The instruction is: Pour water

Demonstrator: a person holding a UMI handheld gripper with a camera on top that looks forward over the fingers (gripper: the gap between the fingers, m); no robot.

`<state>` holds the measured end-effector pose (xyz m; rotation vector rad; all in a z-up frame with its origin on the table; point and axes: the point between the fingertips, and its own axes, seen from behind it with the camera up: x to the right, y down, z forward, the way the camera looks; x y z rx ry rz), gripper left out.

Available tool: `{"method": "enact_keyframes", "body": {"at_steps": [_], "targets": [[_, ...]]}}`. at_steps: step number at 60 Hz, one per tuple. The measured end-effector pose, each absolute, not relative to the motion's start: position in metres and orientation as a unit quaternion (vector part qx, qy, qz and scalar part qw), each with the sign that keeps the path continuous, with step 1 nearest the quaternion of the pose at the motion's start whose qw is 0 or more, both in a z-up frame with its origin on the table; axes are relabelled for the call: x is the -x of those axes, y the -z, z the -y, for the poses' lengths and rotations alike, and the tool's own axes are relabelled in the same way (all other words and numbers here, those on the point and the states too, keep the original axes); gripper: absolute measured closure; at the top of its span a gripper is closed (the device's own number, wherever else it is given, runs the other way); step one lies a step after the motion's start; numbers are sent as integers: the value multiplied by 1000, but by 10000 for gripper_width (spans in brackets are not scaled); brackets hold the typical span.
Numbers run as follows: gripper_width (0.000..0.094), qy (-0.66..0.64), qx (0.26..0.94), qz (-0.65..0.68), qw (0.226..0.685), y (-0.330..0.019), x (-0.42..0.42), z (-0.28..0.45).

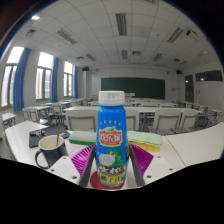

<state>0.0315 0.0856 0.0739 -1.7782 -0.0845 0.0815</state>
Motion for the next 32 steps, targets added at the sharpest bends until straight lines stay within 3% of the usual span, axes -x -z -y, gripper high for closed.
{"method": "enact_keyframes", "body": {"at_steps": [3,5,22,32], "targets": [[66,-23,786,36,617,-71,-38,-79],[110,-14,785,23,620,-72,-46,-78],[91,-25,761,-16,648,-79,-48,2],[92,-100,746,-14,658,-87,-12,47]]}}
